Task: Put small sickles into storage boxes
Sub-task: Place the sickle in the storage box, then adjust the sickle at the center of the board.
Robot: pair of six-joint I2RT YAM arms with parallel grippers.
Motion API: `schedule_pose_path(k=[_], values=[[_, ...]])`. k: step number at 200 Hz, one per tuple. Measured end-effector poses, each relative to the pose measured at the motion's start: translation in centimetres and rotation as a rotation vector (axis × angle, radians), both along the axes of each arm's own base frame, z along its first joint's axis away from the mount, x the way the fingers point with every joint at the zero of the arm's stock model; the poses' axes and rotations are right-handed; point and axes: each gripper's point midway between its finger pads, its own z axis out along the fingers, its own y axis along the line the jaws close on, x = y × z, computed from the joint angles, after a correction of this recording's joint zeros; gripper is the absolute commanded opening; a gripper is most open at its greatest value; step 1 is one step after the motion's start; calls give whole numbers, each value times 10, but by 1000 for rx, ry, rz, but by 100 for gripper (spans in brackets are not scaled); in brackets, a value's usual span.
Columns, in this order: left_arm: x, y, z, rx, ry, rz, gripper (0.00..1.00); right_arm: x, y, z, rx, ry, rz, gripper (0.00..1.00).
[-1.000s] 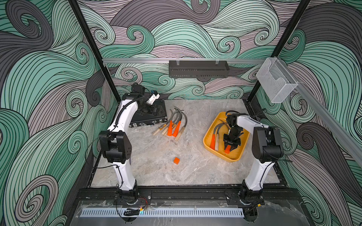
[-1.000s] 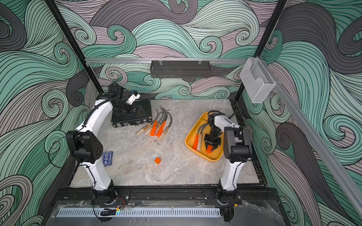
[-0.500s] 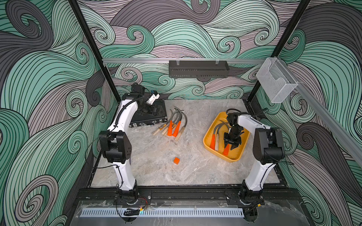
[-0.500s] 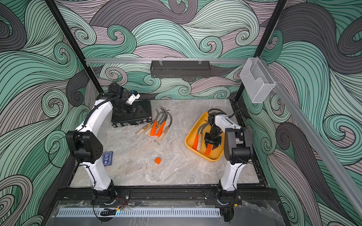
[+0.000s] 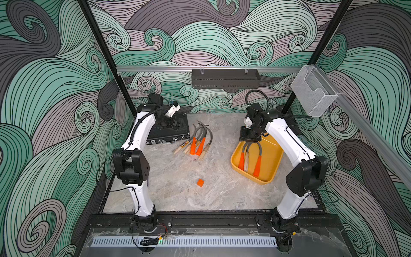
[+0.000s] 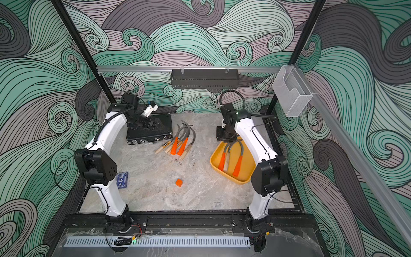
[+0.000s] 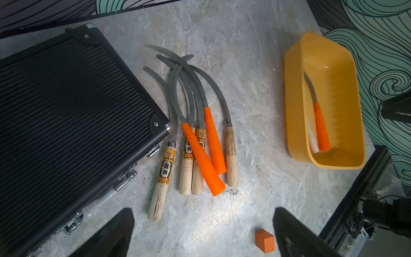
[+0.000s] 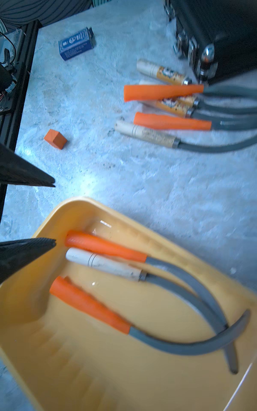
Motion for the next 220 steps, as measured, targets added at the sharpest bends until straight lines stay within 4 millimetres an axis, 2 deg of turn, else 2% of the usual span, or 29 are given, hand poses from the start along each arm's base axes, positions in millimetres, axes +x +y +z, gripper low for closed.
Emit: schedule_pose_path(k=[40, 86, 147, 179, 220], values=[[-1, 3, -2, 1, 6, 7, 97, 15, 58, 2, 38, -29, 117, 40], [-6, 7, -5, 19, 15, 17, 97, 16, 98, -9, 38, -30, 219, 39], [-30, 15, -14, 39, 46, 23, 97, 10, 128, -41, 8, 27, 290, 42], [-29, 15, -14, 42, 35, 22, 98, 13, 137, -59, 13, 71, 281, 46], [-25, 15, -12, 43, 12, 20, 99, 7, 146, -89, -5, 138, 293, 47]])
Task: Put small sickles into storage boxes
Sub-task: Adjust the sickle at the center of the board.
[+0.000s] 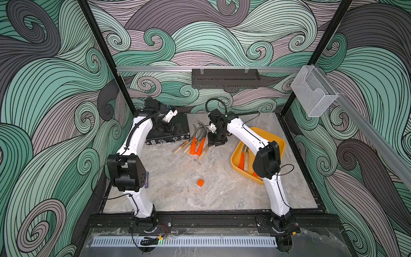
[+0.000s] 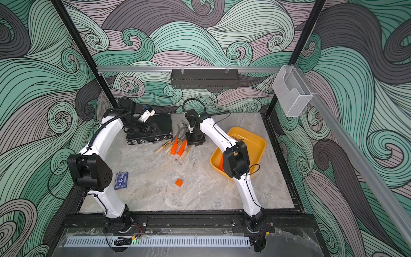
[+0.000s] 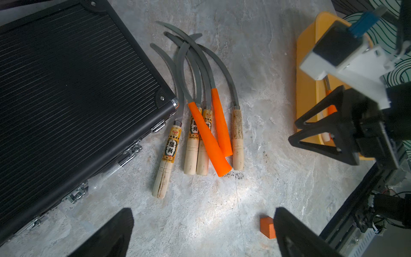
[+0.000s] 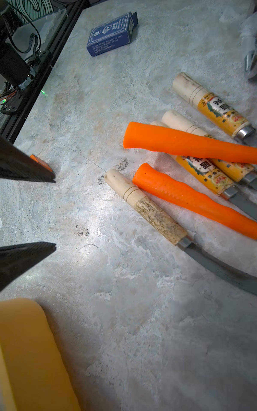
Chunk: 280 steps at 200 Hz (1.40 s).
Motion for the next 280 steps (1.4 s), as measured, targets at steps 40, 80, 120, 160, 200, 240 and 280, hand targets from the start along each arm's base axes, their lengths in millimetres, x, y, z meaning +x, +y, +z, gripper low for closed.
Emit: schedule_pose_path(k=[40, 80, 120, 160, 200, 240, 280], values=[[3, 0, 5, 2, -16, 1, 99, -12, 18, -14, -11, 15, 45, 48], [4, 1, 5, 5, -22, 2, 99, -17, 35, -16, 6, -10, 82, 48], [5, 2, 5, 9, -27, 5, 98, -17, 40, -39, -28, 2, 111, 48], [6, 3, 5, 15, -30, 10, 98, -16, 39, -52, -71, -12, 146, 48], [6, 4, 5, 20, -30, 13, 98, -16, 51, -43, -76, -72, 201, 48], [6, 4, 5, 21, -30, 13, 98, -18, 59, -45, -78, -91, 240, 48], [12, 7, 15, 20, -47, 19, 98, -12, 60, -54, -93, -101, 257, 48]])
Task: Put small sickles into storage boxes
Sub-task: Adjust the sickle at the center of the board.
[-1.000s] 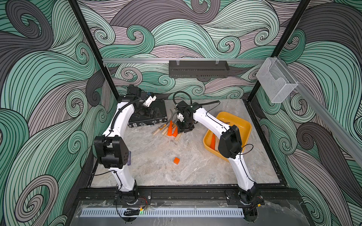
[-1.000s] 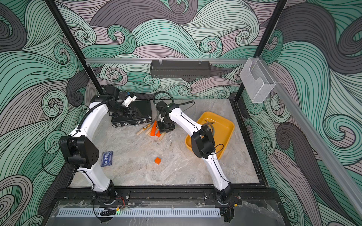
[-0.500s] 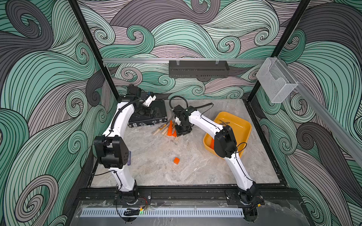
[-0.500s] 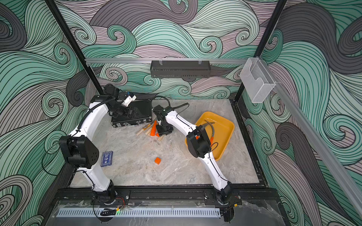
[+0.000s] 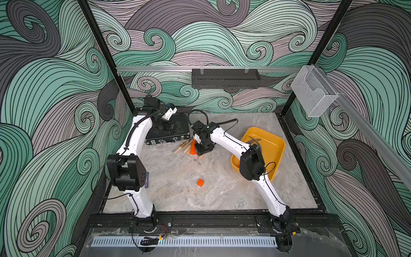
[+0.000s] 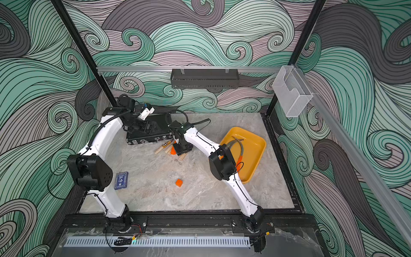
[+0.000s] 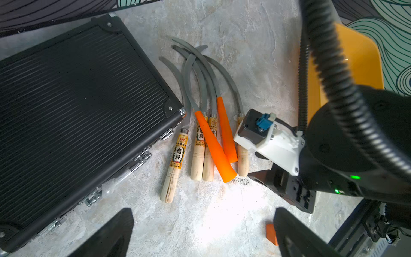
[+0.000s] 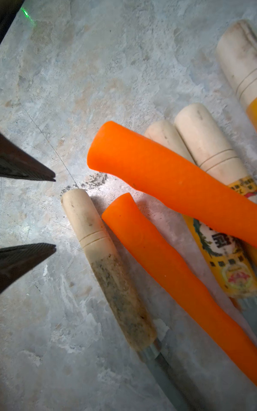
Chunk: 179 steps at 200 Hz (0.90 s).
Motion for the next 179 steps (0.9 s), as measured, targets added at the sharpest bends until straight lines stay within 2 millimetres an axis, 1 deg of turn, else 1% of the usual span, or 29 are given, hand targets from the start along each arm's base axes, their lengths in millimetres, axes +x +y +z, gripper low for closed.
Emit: schedule_pose_path(k=[31, 49, 104, 126, 161, 179], values=[[6, 8, 7, -1, -13, 19, 98, 2, 3, 4, 8, -13, 13, 48], [7, 11, 6, -1, -7, 26, 98, 3, 4, 4, 11, -17, 20, 48], [3, 11, 0, -1, 24, 25, 98, 1, 8, 0, 27, -1, 26, 48], [2, 11, -3, -2, 37, 25, 98, 1, 9, -5, 26, 4, 25, 48], [2, 11, -5, -2, 47, 25, 98, 3, 4, -22, -13, 11, 14, 48], [2, 11, -5, -3, 50, 25, 98, 6, 2, -22, -23, -2, 10, 48]])
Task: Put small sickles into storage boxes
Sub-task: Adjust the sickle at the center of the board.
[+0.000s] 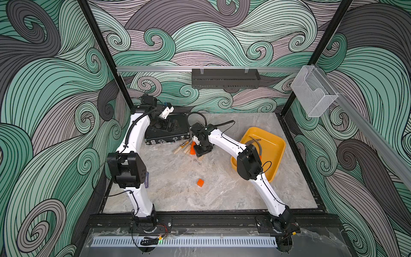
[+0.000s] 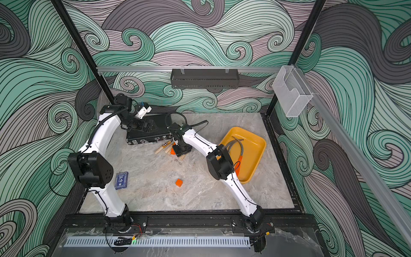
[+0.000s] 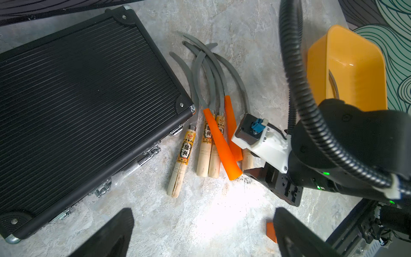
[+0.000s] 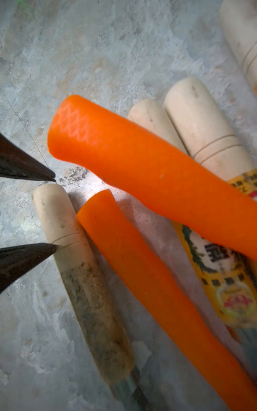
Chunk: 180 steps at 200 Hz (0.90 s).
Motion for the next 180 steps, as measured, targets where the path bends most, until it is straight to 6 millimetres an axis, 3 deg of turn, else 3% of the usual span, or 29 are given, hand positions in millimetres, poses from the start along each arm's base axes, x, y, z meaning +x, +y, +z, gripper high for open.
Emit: schedule_pose_path(k=[180], values=[[0, 0, 0, -5, 7, 9, 98, 21, -51, -1, -240, -115, -43, 48]])
